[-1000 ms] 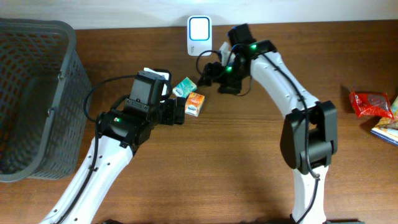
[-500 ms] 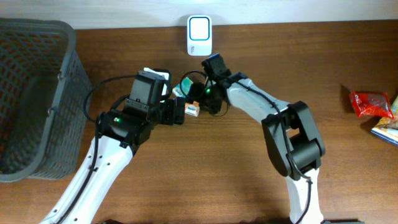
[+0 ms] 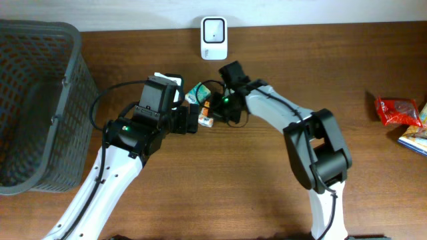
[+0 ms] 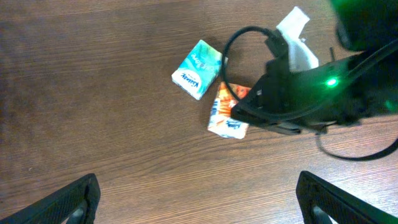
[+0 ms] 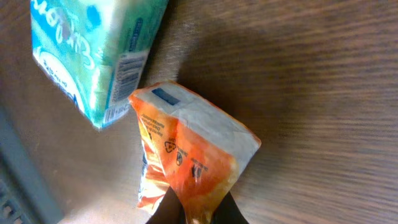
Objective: Scan the item barcode
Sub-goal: 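Reach the right gripper to the orange tissue pack and grasp it, then hold the orange tissue pack up to the scanner, right gripper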
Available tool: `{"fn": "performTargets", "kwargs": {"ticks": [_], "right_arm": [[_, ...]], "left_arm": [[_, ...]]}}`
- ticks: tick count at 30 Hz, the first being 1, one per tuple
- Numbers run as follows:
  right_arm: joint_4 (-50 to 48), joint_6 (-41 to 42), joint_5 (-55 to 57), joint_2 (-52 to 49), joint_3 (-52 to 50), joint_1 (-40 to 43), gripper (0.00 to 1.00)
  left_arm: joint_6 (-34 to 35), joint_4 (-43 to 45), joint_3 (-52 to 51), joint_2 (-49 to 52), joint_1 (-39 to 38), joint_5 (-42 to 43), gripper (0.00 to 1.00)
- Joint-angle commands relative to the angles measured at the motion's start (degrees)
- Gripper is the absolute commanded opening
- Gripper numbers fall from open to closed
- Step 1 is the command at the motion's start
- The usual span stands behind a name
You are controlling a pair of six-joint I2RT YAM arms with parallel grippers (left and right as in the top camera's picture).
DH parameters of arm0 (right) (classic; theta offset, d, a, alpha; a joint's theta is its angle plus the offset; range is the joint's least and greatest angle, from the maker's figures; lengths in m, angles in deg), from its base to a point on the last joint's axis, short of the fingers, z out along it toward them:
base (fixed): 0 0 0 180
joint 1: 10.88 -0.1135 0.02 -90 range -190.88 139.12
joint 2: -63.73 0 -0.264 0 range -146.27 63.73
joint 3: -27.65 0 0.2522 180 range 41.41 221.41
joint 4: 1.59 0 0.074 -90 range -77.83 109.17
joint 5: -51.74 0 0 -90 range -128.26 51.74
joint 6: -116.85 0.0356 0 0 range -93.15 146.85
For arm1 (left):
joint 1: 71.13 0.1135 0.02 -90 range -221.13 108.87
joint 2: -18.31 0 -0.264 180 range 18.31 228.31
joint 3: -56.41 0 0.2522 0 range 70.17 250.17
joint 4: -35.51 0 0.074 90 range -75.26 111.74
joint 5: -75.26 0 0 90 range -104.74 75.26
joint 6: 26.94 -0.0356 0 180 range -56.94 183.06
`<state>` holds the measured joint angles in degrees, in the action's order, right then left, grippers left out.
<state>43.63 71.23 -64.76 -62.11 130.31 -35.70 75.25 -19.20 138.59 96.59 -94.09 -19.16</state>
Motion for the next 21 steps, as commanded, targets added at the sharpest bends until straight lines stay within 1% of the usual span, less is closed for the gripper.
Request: {"fn": "performTargets", "kwargs": {"ticks": [1,2,3,4,5,6,8,9,10,11,13,15,16,17,18,19,20,21], "right_arm": [[0.33,-16.26,-22.36,5.44,-0.74,6.84,0.04],[1.01,-21.29,-29.09,6.27,-0.74,8.83,0.04],[2.71,-28.33,-38.88,6.91,-0.74,12.15,0.04],[4.50,-32.26,-45.83,6.88,-0.76,15.06,0.04],[6.56,-34.93,-48.85,6.88,-0.76,16.81,0.04],[9.33,-39.36,-50.73,6.88,-0.76,18.62,0.04],[14.82,-46.38,-51.28,6.88,-0.76,21.46,0.04],[15.78,-47.34,-50.90,6.88,-0.76,21.92,0.04],[15.69,-46.60,-49.86,6.88,-0.76,22.08,0.04],[15.15,-42.56,-46.34,6.88,-0.76,22.12,0.04],[12.09,-25.88,-28.52,6.88,-0.48,21.40,0.04],[8.61,-17.73,-10.23,6.88,3.56,19.37,0.04],[8.26,-15.87,-1.84,6.88,6.58,18.32,0.04],[7.58,-14.91,6.32,6.88,9.44,17.16,0.04],[5.25,-15.37,18.40,6.88,13.14,15.08,0.04],[2.91,-17.46,25.77,6.88,15.02,13.49,0.04],[-2.75,-23.56,32.85,6.88,15.96,11.19,0.04],[-7.69,-29.35,36.70,6.86,15.96,9.33,0.05]], "left_arm": [[0.13,0.07,0.17,-0.20,-0.13,0.61,0.99],[0.13,0.07,0.17,-0.20,-0.13,0.61,0.99],[0.13,0.07,0.17,-0.20,-0.13,0.61,0.99],[0.13,0.07,0.17,-0.20,-0.13,0.61,0.99],[0.13,0.07,0.17,-0.20,-0.13,0.61,0.99],[0.15,0.07,0.17,-0.20,-0.13,0.61,0.99],[0.13,0.07,0.17,-0.20,-0.13,0.61,0.99],[0.13,0.07,0.17,-0.20,-0.13,0.61,0.99],[0.13,0.07,0.17,-0.20,-0.13,0.61,0.99],[0.13,0.07,0.17,-0.20,-0.13,0.61,0.99],[0.15,0.07,0.17,-0.20,-0.13,0.61,0.99],[0.15,0.07,0.17,-0.20,-0.13,0.61,0.99],[0.15,0.07,0.17,-0.20,-0.11,0.61,0.99],[0.13,0.07,0.17,-0.20,-0.11,0.61,0.99],[0.15,0.07,0.17,-0.20,-0.13,0.61,0.99],[0.15,0.07,0.17,-0.20,-0.13,0.61,0.99],[0.13,0.07,0.17,-0.20,-0.13,0.61,0.99],[0.13,0.07,0.17,-0.17,-0.13,0.61,0.99]]}}
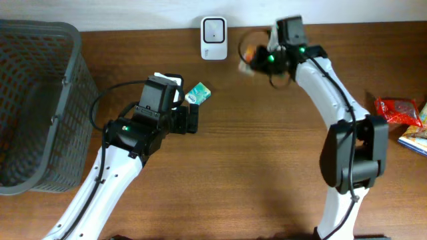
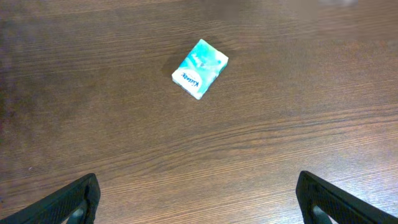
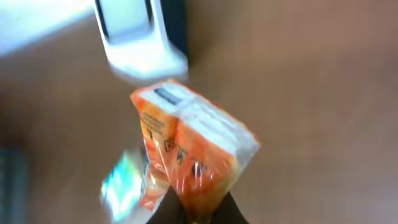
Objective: Scan the item barcode
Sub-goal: 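Hold the orange tissue pack up to the scanner, right gripper, then carry the orange pack to the far right and release it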
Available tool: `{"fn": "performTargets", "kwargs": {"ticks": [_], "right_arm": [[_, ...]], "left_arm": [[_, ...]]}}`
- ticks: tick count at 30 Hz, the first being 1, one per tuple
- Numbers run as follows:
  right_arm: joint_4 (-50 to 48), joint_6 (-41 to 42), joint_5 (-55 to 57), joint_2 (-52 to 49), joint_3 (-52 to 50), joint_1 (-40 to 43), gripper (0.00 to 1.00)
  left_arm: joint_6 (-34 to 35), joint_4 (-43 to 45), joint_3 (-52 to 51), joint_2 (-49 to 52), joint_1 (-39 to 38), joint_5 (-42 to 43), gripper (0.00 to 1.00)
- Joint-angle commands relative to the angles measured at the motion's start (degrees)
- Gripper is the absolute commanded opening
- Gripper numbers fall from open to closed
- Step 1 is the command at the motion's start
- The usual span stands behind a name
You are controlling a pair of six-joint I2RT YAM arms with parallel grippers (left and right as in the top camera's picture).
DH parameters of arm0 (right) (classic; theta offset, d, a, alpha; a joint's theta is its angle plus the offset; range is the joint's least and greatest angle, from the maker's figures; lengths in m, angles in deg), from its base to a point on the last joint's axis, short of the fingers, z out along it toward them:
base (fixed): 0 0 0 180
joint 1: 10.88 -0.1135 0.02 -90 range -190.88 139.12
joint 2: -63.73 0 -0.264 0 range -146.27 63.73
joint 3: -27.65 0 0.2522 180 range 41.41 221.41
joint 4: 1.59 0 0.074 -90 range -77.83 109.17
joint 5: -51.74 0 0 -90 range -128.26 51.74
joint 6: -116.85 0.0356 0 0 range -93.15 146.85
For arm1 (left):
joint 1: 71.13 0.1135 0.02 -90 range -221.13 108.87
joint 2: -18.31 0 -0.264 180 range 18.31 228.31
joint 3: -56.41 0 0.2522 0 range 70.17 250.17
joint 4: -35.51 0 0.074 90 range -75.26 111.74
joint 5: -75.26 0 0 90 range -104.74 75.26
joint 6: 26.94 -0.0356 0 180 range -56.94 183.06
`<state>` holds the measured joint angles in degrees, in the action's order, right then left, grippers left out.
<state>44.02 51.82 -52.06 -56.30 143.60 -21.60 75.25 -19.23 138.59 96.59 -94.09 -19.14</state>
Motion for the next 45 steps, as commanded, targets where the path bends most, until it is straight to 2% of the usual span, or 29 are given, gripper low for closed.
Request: {"fn": "performTargets", "kwargs": {"ticks": [1,3,5,8,9,12,14,18,22,24,28,33,34,36,38,39,42,45], "right_arm": [[-13.62,-17.20,28.37,0.48,2.67,-6.84,0.05],[-24.37,-30.95,34.05,-1.90,2.67,-10.51,0.04],[-30.53,-38.23,34.01,-4.17,2.67,-11.85,0.04],[-38.99,-41.35,33.75,-8.81,2.67,-12.15,0.04],[-40.96,-45.00,33.53,-10.16,2.67,-12.13,0.04],[-43.41,-60.61,31.56,-13.92,2.67,-12.20,0.04],[-43.58,-66.45,30.67,-15.37,2.67,-12.22,0.04],[-44.59,-68.06,26.29,-15.69,2.67,-12.52,0.04],[-46.71,-77.46,24.55,-15.69,2.67,-14.47,0.04],[-48.98,-75.01,24.94,-15.69,2.67,-14.27,0.04],[-48.61,-62.79,24.90,-16.26,2.67,-12.11,0.04],[-47.25,-55.60,25.14,-16.44,2.67,-10.58,0.04],[-47.63,-53.00,27.52,-16.37,2.73,-10.58,0.04],[-48.57,-41.44,37.77,-13.70,2.97,-9.81,0.04],[-46.86,-35.52,41.92,-11.10,2.97,-8.59,0.04],[-44.26,-31.67,44.30,-8.94,2.97,-7.32,0.06],[-29.03,-14.19,45.68,-0.46,2.97,0.33,0.04],[-13.84,-3.37,45.09,5.11,2.97,10.10,0.04]], "left_arm": [[0.15,0.09,0.17,-0.20,-0.13,0.59,0.99],[0.13,0.09,0.17,-0.20,-0.13,0.59,0.99],[0.15,0.09,0.17,-0.17,-0.13,0.59,0.99],[0.13,0.09,0.17,-0.17,-0.13,0.59,0.99],[0.15,0.09,0.17,-0.20,-0.13,0.59,0.99],[0.15,0.09,0.17,-0.17,-0.13,0.59,0.99],[0.15,0.09,0.17,-0.20,-0.13,0.59,0.99],[0.13,0.09,0.17,-0.20,-0.13,0.59,0.99],[0.13,0.09,0.17,-0.20,-0.13,0.59,0.99],[0.13,0.09,0.17,-0.20,-0.13,0.59,0.99],[0.13,0.09,0.17,-0.17,-0.13,0.59,0.99],[0.15,0.07,0.17,-0.20,-0.13,0.59,0.99],[0.13,0.07,0.20,-0.20,-0.13,0.59,0.99],[0.13,0.07,0.17,-0.17,-0.13,0.59,0.99],[0.15,0.07,0.17,-0.17,-0.13,0.59,0.99],[0.15,0.07,0.17,-0.20,-0.13,0.59,0.99],[0.13,-0.11,0.17,-0.20,-0.13,0.59,0.99],[0.15,-0.11,0.17,-0.20,-0.13,0.59,0.99]]}}
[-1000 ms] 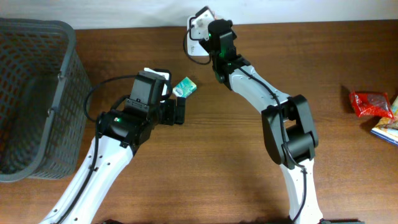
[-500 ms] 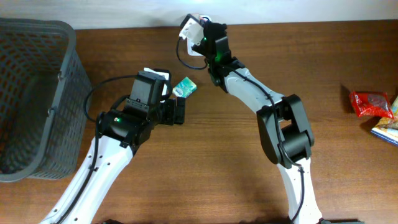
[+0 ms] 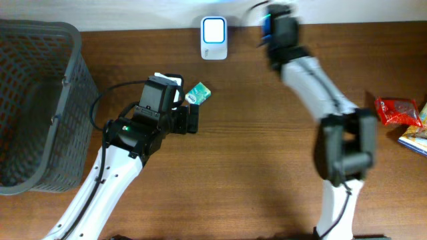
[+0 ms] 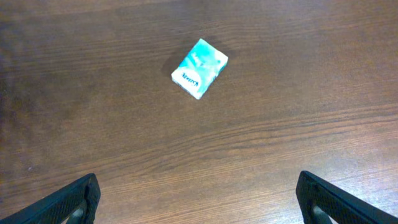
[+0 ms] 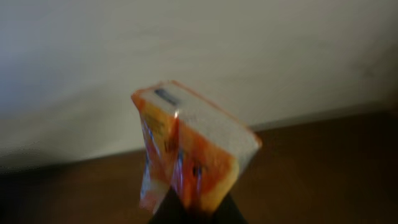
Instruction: Scan the item barcode
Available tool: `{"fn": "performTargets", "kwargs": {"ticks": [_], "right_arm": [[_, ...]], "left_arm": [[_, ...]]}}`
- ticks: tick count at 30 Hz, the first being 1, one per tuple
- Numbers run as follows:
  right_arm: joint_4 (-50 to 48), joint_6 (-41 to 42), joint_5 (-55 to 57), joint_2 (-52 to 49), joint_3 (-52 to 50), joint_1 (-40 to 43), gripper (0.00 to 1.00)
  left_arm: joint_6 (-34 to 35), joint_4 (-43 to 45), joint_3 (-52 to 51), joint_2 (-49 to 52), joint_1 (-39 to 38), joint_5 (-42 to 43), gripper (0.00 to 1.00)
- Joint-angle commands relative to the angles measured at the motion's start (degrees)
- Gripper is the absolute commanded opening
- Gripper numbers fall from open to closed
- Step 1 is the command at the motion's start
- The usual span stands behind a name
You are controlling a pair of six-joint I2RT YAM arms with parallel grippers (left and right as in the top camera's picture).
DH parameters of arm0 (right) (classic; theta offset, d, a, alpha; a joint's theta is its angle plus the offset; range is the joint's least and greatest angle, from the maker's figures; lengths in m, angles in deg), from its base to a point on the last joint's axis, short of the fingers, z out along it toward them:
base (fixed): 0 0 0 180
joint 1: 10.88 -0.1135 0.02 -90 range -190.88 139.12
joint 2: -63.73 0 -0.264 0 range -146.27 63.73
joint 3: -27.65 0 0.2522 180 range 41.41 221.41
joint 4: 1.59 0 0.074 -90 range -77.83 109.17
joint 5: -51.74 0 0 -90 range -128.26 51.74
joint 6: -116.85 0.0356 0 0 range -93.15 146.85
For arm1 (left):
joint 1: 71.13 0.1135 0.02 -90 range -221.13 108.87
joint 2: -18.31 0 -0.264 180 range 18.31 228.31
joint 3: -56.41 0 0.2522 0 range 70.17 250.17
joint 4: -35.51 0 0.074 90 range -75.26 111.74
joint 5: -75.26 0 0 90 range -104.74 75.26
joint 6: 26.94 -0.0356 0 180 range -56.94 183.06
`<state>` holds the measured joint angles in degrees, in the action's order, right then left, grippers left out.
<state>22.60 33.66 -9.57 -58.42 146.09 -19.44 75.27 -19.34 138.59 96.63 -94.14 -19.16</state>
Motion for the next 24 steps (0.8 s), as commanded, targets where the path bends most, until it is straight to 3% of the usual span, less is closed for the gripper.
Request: {"fn": "performTargets", "kwargs": {"ticks": [1,6,10,16,17,18,19,20,24], "right_arm": [[12.37,16.90,2.54,8.11,0.48,11.06,0.04],[29.97,17.73,1.75,8.09,0.33,26.16,0.04],[33.97,17.73,1.75,7.58,0.33,35.74,0.04],[34.27,17.70,-1.11,3.58,-2.62,43.10,0.07],[34.16,17.70,-1.29,2.64,-3.19,43.74,0.16],[34.18,17.70,-1.27,2.03,-3.21,43.87,0.31],[34.36,17.68,-1.25,1.90,-3.21,43.93,0.71],[34.47,17.68,-1.18,1.86,-3.21,43.93,0.96],[36.52,17.66,-1.31,2.10,-3.21,43.65,0.99]], "left_arm": [[0.11,0.00,0.17,-0.24,-0.09,0.61,0.99],[0.11,0.00,0.17,-0.24,-0.09,0.61,0.99],[0.13,0.00,0.17,-0.24,-0.09,0.61,0.99],[0.13,-0.02,0.17,-0.24,-0.09,0.61,0.99],[0.13,-0.04,0.20,-0.24,-0.09,0.61,0.99],[0.11,-0.02,0.20,-0.24,-0.09,0.61,0.99],[0.11,-0.02,0.17,-0.24,-0.09,0.61,0.99],[0.11,-0.04,0.17,-0.24,-0.09,0.61,0.99],[0.11,-0.17,0.17,-0.24,-0.09,0.61,0.99]]}}
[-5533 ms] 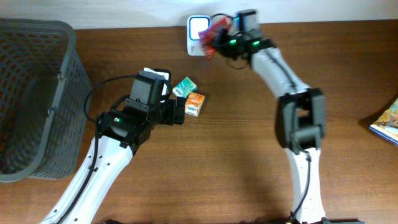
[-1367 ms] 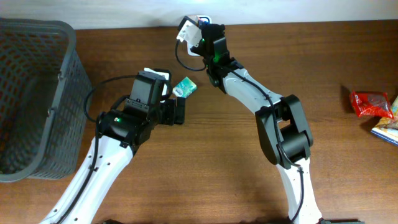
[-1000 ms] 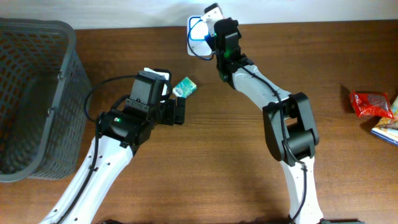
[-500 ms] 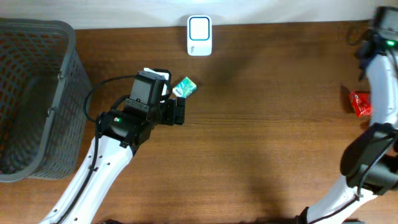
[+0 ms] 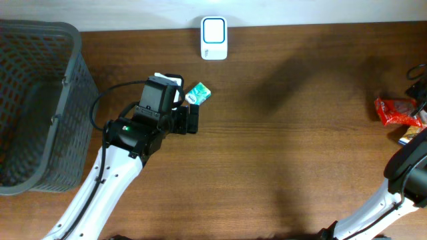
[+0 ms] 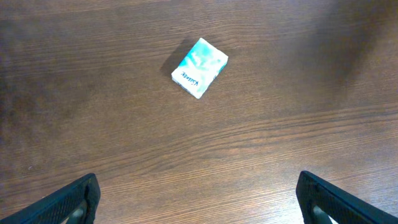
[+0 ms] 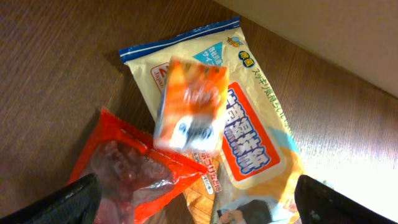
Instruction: Scan the item barcode
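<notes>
An orange tissue pack, blurred, lies free on a white, blue and orange packet at the table's far right. My right gripper is open above it, its fingers wide apart and touching nothing. The white scanner stands at the back edge. A teal tissue pack lies ahead of my left gripper, which is open and empty. In the overhead view the orange pack is hidden at the right edge.
A red snack packet lies beside the orange pack, partly over the white packet. A dark mesh basket fills the left side. The right arm reaches along the right edge.
My right gripper was shut on the orange pack, raised near the back wall by the scanner. Now it is over the packets at the far right, open, and the pack lies below it.
My right gripper was shut on the orange pack on the table beside the teal pack. Then it held the pack in the air near the scanner, then up by the back wall. Now the pack is loose on the packets at the right. My left arm stayed still.
</notes>
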Available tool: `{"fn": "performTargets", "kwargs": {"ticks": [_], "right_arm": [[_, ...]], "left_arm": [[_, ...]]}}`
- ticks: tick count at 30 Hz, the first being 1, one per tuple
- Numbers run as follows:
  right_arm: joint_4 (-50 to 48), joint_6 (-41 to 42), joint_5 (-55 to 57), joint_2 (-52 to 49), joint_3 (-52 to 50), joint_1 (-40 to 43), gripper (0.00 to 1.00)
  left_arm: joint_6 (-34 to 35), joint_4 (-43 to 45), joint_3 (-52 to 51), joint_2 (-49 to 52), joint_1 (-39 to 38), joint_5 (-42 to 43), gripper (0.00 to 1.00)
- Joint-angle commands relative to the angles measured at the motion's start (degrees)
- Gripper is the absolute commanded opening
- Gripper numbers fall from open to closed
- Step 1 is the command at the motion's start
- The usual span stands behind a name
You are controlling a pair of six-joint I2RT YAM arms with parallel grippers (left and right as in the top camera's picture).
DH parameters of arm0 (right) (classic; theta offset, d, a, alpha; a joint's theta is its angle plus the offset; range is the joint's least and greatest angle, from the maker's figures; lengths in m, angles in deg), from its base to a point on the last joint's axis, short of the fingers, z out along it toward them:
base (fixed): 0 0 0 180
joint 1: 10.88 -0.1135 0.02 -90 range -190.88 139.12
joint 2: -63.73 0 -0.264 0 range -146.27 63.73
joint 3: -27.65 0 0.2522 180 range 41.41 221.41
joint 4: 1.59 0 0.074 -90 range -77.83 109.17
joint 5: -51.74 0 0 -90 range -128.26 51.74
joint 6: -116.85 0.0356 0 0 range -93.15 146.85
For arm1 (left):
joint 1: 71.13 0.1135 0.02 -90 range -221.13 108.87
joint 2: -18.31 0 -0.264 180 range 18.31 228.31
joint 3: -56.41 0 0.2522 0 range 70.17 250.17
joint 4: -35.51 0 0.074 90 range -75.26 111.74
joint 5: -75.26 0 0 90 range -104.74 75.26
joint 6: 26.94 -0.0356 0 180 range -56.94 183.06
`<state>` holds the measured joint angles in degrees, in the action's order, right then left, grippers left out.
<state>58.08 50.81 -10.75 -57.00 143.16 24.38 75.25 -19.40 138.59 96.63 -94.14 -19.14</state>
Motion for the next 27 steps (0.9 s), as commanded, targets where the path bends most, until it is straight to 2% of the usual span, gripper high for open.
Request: {"fn": "performTargets", "kwargs": {"ticks": [1,5,8,10,16,19,21,27], "right_arm": [[1.75,0.26,-0.35,0.81,-0.26,-0.50,0.99],[3.06,-5.05,-17.44,2.16,-0.17,-4.92,0.99],[1.70,-5.07,-43.89,2.40,-0.17,-11.67,0.99],[-1.40,-5.05,-53.48,2.40,-0.17,-18.05,0.99],[-4.98,-4.63,-53.22,1.29,-0.20,-37.99,0.99],[-6.38,8.55,-52.35,-1.60,-0.26,-45.75,0.98],[-9.44,17.09,-52.37,-4.50,-0.26,-50.12,0.91],[-11.37,31.41,-52.33,-10.14,-0.26,-57.88,0.74]], "left_arm": [[0.13,-0.11,0.17,-0.24,-0.09,0.59,0.99],[0.13,-0.09,0.17,-0.24,-0.09,0.59,0.99],[0.15,-0.11,0.17,-0.24,-0.09,0.59,0.99],[0.13,-0.13,0.17,-0.24,-0.09,0.59,0.99],[0.13,-0.11,0.17,-0.24,-0.09,0.59,0.99],[0.13,-0.11,0.17,-0.24,-0.09,0.59,0.99],[0.15,-0.11,0.17,-0.24,-0.09,0.59,0.99],[0.13,-0.11,0.17,-0.24,-0.09,0.59,0.99]]}}
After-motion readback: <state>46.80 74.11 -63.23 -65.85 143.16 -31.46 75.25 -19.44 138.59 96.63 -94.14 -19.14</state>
